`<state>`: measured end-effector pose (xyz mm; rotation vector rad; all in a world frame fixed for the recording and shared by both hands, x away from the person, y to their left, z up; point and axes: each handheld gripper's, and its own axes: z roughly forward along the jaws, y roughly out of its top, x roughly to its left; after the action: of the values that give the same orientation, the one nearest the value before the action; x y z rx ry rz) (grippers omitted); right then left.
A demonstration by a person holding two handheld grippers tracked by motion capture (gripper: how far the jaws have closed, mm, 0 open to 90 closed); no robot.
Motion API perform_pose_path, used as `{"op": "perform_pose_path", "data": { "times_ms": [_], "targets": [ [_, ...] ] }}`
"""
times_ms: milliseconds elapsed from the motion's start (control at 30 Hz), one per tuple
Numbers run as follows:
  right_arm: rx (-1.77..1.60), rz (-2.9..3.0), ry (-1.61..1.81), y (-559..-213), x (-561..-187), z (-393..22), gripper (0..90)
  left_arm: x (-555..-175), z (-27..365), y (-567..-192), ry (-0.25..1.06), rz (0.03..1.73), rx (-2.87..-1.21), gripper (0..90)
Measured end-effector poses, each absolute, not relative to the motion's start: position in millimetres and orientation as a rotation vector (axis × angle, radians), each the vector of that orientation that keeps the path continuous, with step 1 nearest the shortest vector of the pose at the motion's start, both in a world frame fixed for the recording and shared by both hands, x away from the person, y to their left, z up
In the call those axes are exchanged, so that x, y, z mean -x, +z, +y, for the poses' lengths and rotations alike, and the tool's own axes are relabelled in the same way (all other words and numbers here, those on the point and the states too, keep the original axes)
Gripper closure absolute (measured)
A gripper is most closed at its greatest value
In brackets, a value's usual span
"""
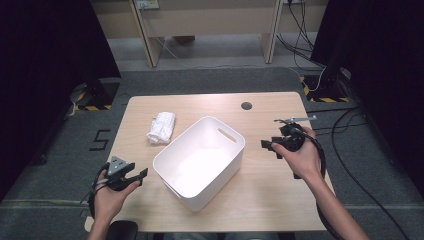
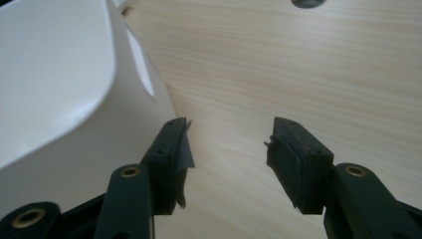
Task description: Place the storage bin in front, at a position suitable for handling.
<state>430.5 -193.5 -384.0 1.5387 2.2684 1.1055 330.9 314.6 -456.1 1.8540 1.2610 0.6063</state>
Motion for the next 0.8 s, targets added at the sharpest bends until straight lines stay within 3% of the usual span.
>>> {"op": "perform_pose_path", "data": {
  "times_ms": [100, 633, 800],
  "targets": [
    [-1.452, 2.284, 1.119, -374, -433, -177, 49.5, -317, 314, -442, 0.521, 1.210, -1.794, 43.9],
    [-1.281, 2.396, 1.094, -349, -460, -116, 58.9, -284, 290, -400, 0.465, 1.047, -1.906, 46.4],
    [-1.209, 2.478, 1.017, -353, -464, -101, 69.2, -286, 282, -393, 0.464, 1.043, -1.883, 45.5]
  ]
}}
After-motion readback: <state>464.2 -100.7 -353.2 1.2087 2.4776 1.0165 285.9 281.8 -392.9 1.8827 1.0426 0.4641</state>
